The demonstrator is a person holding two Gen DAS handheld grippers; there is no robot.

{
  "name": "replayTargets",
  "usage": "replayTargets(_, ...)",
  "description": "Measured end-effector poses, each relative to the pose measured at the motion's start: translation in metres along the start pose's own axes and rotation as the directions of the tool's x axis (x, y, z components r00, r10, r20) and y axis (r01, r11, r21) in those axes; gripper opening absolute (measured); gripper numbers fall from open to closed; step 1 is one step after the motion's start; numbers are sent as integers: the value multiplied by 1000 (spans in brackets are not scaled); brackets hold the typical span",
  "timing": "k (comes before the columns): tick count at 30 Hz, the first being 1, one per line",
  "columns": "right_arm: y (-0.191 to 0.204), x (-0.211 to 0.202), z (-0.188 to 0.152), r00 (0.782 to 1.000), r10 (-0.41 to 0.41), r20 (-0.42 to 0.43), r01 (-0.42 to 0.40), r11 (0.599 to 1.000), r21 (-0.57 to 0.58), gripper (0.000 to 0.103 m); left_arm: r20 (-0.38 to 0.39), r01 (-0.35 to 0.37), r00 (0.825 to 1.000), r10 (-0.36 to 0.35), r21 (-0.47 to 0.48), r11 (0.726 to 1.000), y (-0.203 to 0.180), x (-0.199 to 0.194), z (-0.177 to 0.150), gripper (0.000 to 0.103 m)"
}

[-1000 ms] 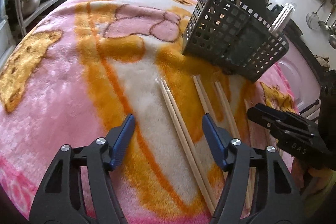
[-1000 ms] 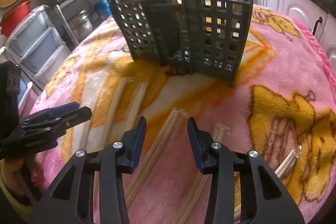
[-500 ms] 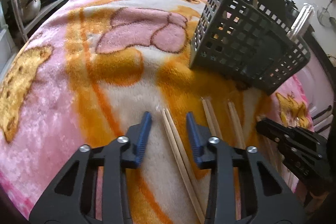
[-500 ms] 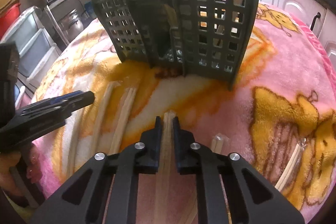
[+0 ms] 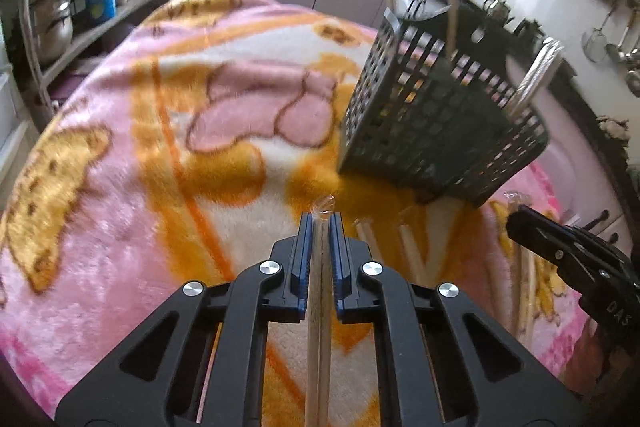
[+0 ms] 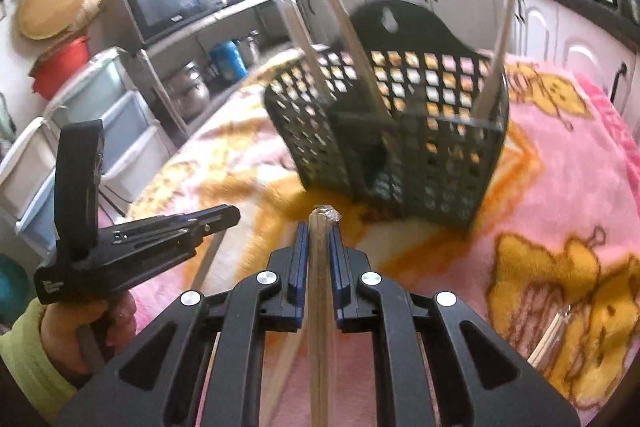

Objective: Organize utensils
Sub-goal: 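Lift both chopsticks and carry them over the grey caddy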

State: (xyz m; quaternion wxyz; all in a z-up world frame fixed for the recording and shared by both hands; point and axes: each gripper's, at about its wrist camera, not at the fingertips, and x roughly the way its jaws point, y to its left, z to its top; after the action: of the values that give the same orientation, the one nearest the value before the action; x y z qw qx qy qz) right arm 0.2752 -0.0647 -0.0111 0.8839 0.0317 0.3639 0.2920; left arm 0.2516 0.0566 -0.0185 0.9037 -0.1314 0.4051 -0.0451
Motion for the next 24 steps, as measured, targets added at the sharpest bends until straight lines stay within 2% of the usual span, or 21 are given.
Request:
replayTargets(6, 21, -21, 8, 997, 34, 64, -30, 997, -64, 10, 97, -6, 995, 4, 26, 1000, -6, -36, 9, 4)
replayTargets(10, 30, -34, 13, 994, 48, 98, -40, 995, -87, 10, 137, 20, 990, -24, 29, 999, -7, -57, 17, 3)
replayTargets(24, 30, -84, 30, 972, 11, 233, 12, 995, -96, 7, 247, 81, 964, -94, 63, 995, -23, -106, 45, 3)
